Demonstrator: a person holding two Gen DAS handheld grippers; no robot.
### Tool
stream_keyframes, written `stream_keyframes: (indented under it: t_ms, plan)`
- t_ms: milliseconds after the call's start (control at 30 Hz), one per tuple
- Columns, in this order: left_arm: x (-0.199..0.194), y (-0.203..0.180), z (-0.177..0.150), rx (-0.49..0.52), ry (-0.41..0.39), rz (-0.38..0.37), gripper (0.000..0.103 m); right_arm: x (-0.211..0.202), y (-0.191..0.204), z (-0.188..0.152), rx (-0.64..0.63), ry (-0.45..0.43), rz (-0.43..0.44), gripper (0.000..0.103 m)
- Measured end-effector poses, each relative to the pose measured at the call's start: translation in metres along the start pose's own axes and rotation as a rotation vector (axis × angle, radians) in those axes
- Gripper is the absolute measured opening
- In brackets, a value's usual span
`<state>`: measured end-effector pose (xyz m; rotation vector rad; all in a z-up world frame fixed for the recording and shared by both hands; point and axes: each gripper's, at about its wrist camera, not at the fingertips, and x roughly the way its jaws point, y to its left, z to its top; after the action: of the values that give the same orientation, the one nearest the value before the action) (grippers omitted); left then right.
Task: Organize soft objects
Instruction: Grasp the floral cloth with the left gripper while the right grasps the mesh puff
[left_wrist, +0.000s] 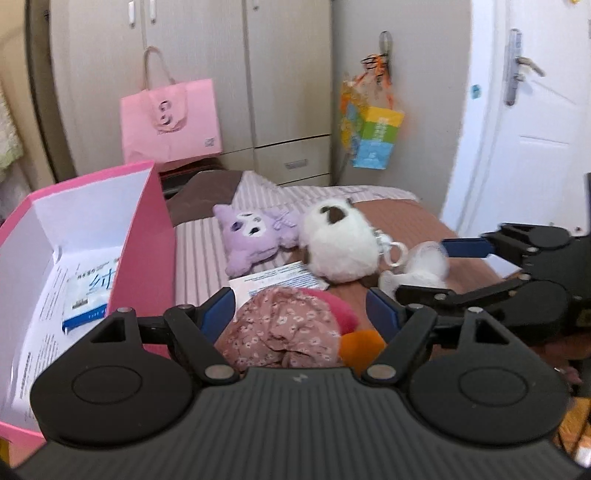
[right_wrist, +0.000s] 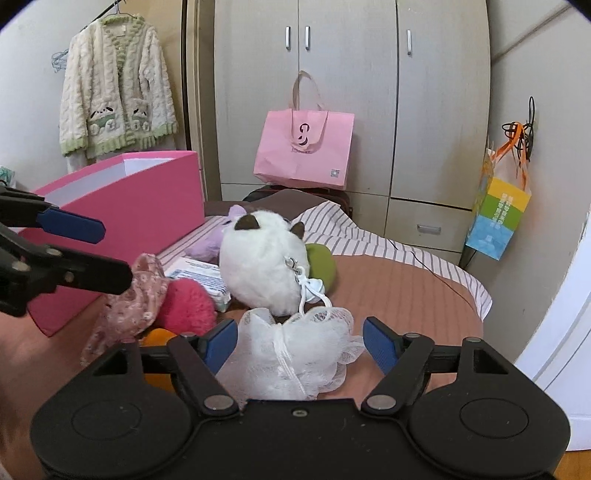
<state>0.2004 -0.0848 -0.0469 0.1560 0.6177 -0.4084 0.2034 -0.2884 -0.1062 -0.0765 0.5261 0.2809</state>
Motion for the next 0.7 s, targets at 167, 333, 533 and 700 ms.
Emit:
stream_keyframes:
  t_ms: [167, 333, 533, 700]
  plan:
    - [0.017, 0.001, -0.012, -0.035, 0.02, 0.033, 0.075, 0.007, 0.003, -0.004, 0.007, 0.025, 0.007, 0.08]
    - [0.027, 0.004, -0.02, -0.082, 0.061, 0.059, 0.075, 0.012, 0.005, -0.012, 0.004, 0.058, 0.014, 0.08]
    - [0.03, 0.018, -0.027, -0.202, 0.103, 0.049, 0.075, 0.01, 0.012, -0.02, -0.005, 0.032, -0.006, 0.07]
    - [0.033, 0.025, -0.031, -0.26, 0.109, 0.022, 0.061, 0.009, 0.013, -0.024, 0.012, 0.02, -0.012, 0.051]
